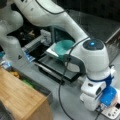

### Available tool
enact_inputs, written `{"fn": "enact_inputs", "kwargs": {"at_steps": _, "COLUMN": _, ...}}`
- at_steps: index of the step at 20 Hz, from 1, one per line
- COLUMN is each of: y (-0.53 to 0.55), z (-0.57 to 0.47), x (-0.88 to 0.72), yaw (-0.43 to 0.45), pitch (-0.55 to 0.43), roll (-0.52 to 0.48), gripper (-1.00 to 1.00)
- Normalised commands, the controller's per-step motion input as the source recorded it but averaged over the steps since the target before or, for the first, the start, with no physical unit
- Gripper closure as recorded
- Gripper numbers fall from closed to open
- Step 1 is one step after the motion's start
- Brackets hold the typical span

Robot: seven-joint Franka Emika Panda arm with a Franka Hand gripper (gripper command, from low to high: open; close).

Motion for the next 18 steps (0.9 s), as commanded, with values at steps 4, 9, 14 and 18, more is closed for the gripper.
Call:
{"fn": "enact_inputs", "kwargs": {"at_steps": 4, "y": 0.15, "z": 0.14, "x": 0.08, "yaw": -0.022, "pitch": 0.135, "roll": -0.354, "gripper": -1.0}}
{"fn": "enact_inputs", "kwargs": {"at_steps": 9, "y": 0.14, "z": 0.12, "x": 0.02, "yaw": -0.025, "pitch": 0.147, "roll": -0.383, "gripper": -1.0}}
{"fn": "enact_inputs", "kwargs": {"at_steps": 14, "y": 0.17, "z": 0.04, "x": 0.01, "yaw": -0.023, "pitch": 0.116, "roll": -0.386, "gripper": -1.0}}
{"fn": "enact_inputs", "kwargs": {"at_steps": 18, "y": 0.17, "z": 0.03, "x": 0.02, "yaw": -0.008, "pitch": 0.099, "roll": -0.383, "gripper": -1.0}}
